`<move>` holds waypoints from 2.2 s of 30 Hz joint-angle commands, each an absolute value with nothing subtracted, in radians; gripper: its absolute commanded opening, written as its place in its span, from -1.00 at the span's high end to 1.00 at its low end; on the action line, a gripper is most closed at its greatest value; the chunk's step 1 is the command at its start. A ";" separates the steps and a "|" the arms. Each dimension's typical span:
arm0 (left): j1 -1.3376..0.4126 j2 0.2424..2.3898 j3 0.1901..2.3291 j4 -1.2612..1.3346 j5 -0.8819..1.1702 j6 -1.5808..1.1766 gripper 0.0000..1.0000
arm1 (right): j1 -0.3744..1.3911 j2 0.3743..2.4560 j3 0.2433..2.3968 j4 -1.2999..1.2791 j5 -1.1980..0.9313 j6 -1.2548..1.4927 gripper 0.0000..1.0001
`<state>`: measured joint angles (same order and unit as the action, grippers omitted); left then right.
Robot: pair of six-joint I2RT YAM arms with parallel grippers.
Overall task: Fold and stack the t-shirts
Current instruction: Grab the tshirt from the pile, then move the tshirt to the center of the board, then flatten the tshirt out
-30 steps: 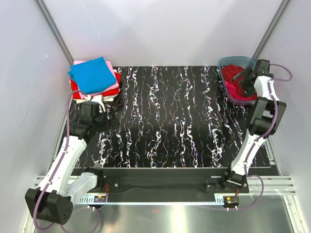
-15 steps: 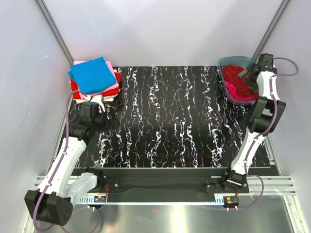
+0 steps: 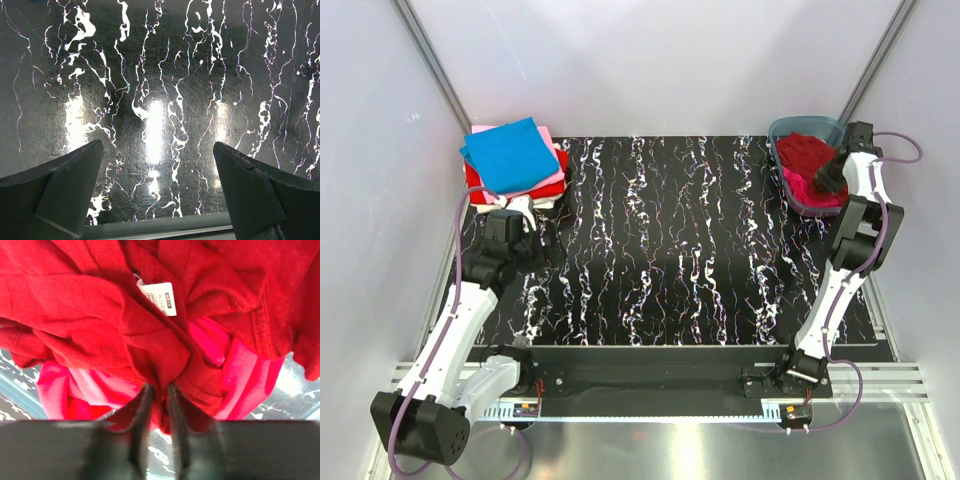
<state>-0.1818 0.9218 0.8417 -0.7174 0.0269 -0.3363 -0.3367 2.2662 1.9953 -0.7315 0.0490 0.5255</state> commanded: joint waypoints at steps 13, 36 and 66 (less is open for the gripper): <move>-0.186 0.894 0.870 -0.693 0.026 -0.324 -0.97 | -0.205 1.981 2.239 -0.755 -0.165 0.450 1.00; -0.186 0.888 0.874 -0.707 -0.032 -0.331 -0.98 | 0.016 1.316 1.383 -0.795 0.183 0.497 -0.99; -0.189 0.917 0.871 -0.704 -0.015 -0.331 -0.97 | 0.313 1.534 1.015 -0.480 -0.207 0.522 -0.52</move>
<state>-0.1848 0.9188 0.8417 -0.7189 -0.0051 -0.3370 0.2913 1.5253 0.9718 -0.5205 -0.2264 0.5320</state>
